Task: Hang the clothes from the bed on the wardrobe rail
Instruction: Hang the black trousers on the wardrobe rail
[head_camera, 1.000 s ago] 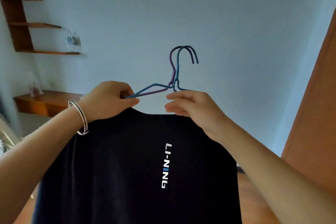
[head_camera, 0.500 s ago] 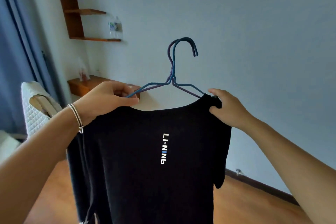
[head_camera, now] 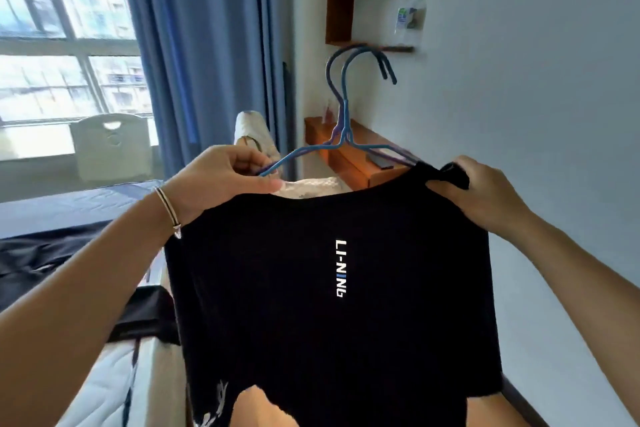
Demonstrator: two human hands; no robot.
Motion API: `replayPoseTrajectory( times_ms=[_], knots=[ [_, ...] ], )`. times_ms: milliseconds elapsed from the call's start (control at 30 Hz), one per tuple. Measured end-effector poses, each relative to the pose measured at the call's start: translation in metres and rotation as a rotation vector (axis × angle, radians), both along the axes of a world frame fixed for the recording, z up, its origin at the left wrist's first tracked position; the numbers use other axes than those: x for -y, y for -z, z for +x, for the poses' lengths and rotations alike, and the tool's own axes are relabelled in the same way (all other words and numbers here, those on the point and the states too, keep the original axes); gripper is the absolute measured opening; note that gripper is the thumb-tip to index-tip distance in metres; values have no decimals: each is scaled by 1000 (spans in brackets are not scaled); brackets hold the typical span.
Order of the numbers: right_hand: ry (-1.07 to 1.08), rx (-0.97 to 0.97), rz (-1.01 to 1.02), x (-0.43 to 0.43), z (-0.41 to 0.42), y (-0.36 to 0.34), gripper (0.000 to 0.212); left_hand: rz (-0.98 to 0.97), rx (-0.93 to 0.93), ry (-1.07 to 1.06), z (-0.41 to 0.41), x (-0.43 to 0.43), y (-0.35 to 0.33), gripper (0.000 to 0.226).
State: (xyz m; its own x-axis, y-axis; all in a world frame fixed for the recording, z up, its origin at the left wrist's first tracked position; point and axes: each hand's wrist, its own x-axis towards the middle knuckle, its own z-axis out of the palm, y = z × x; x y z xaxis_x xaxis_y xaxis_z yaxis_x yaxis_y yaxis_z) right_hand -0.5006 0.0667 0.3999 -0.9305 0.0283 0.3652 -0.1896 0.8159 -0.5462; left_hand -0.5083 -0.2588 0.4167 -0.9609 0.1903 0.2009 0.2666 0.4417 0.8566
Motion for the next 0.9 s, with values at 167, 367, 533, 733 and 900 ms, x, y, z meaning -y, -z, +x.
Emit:
replayPoseTrajectory(
  times_ms=[167, 367, 533, 733, 900],
  knots=[
    [-226, -123, -75, 72, -90, 18, 28, -57, -4, -277, -15, 60, 15, 16],
    [-341, -338, 279, 178, -173, 42, 47, -131, -40, -598, -28, 146, 44, 13],
    [-499, -354, 249, 270, -226, 36, 50, -240, -27, -795, -32, 206, 41, 19],
    [-728, -269, 44, 383, -273, 29, 42, -383, -23, -973, -14, 268, 38, 20],
    [-968, -217, -52, 487, -306, 48, 43, -436, 44, -1217, 3, 311, 58, 32]
  ],
)
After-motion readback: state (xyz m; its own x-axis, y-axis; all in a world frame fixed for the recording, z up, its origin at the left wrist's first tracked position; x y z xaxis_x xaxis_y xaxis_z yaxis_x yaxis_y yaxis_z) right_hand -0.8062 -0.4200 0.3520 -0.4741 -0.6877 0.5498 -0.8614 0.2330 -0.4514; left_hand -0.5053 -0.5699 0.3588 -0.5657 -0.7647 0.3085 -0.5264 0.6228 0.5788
